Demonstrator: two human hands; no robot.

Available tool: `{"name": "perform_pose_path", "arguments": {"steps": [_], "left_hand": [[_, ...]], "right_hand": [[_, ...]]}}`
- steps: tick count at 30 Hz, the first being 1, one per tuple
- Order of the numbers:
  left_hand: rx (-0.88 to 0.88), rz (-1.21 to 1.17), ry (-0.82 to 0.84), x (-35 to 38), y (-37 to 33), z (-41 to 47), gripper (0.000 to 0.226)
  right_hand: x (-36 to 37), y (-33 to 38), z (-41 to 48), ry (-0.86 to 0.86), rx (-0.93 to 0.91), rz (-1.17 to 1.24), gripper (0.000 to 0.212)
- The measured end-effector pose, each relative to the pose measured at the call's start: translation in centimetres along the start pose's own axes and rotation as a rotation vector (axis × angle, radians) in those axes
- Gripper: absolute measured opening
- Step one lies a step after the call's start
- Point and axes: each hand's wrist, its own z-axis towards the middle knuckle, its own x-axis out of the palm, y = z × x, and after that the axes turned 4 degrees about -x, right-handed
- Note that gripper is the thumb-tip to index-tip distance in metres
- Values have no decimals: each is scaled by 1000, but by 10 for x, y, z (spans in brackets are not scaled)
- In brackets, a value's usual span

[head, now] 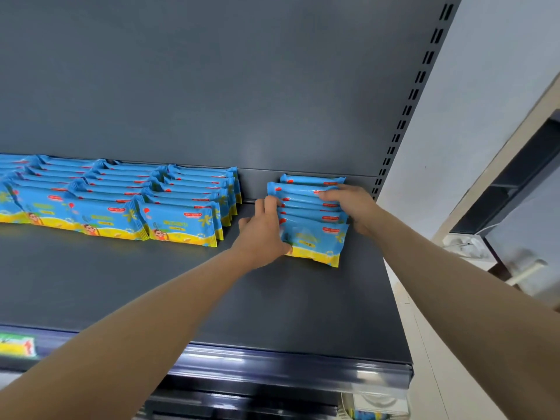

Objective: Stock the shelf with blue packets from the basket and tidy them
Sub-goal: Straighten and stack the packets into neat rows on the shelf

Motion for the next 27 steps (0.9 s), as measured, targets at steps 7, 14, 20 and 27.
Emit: {"name": "perform_pose_path", "arguments": {"steps": [7,14,20,27], "left_hand": [[-18,69,-130,7,0,11,70],[136,322,-221,3,3,14,87],[140,456,-259,-19,28,15,78],[135,754,-264,-43,38,12,83]], "right_hand": [[14,-1,5,-188,-78,88,19],[27,1,15,-253,0,120,33],[59,8,22,-204,102,144,16],[83,18,29,-202,193,235,20]]}}
